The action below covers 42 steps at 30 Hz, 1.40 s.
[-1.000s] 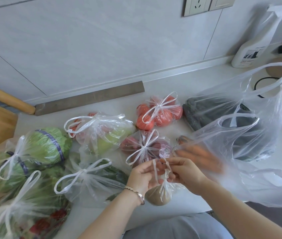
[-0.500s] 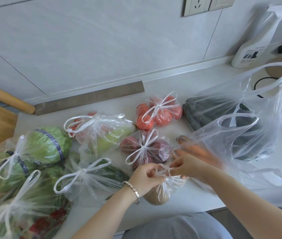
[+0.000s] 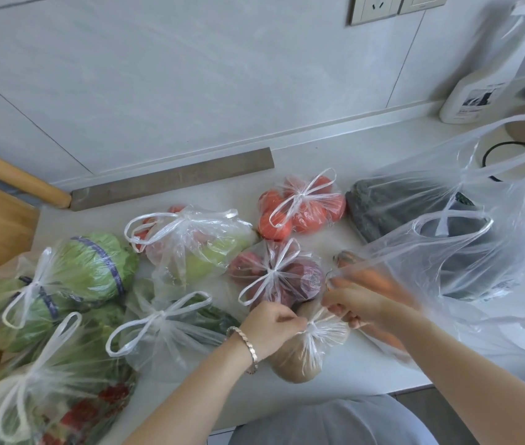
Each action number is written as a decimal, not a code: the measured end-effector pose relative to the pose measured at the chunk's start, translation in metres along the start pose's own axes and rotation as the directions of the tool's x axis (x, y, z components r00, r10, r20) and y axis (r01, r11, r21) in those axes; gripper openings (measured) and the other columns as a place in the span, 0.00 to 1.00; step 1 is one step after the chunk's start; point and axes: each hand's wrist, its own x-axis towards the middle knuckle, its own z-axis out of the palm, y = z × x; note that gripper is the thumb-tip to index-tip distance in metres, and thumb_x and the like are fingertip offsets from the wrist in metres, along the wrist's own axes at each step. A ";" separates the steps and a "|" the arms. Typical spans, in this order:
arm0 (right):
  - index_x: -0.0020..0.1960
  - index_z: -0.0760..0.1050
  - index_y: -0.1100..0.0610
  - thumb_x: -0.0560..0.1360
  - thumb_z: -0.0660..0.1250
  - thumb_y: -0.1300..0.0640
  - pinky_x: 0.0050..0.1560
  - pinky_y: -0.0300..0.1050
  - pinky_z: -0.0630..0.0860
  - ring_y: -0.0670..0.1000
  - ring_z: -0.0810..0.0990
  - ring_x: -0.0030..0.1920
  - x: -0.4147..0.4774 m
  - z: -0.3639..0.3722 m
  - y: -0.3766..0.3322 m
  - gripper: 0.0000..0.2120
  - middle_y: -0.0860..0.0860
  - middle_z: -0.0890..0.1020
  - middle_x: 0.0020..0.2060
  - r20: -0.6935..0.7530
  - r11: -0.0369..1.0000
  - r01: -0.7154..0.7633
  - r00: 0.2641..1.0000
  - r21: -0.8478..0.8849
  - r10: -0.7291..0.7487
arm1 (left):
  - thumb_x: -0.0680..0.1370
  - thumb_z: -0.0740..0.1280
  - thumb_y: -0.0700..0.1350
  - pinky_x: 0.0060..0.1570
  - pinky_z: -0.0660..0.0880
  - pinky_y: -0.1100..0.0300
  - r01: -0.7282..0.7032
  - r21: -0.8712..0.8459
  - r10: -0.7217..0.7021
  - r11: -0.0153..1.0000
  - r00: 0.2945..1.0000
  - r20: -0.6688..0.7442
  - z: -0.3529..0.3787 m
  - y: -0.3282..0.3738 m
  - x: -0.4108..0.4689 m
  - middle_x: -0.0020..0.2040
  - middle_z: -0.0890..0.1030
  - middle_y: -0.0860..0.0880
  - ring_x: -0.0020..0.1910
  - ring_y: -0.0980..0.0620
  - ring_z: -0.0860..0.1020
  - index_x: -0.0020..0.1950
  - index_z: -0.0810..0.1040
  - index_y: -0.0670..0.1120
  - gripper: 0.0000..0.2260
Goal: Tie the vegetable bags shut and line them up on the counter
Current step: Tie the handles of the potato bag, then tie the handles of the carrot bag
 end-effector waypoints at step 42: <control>0.59 0.75 0.51 0.71 0.67 0.47 0.58 0.43 0.71 0.50 0.73 0.56 -0.157 -0.038 -0.013 0.18 0.48 0.75 0.51 -0.723 0.831 0.038 0.472 -0.556 -0.505 | 0.77 0.58 0.42 0.53 0.73 0.58 -0.446 0.617 0.395 0.648 0.890 0.229 0.013 0.117 0.057 0.53 0.80 0.48 0.53 0.48 0.77 0.52 0.79 0.47 0.10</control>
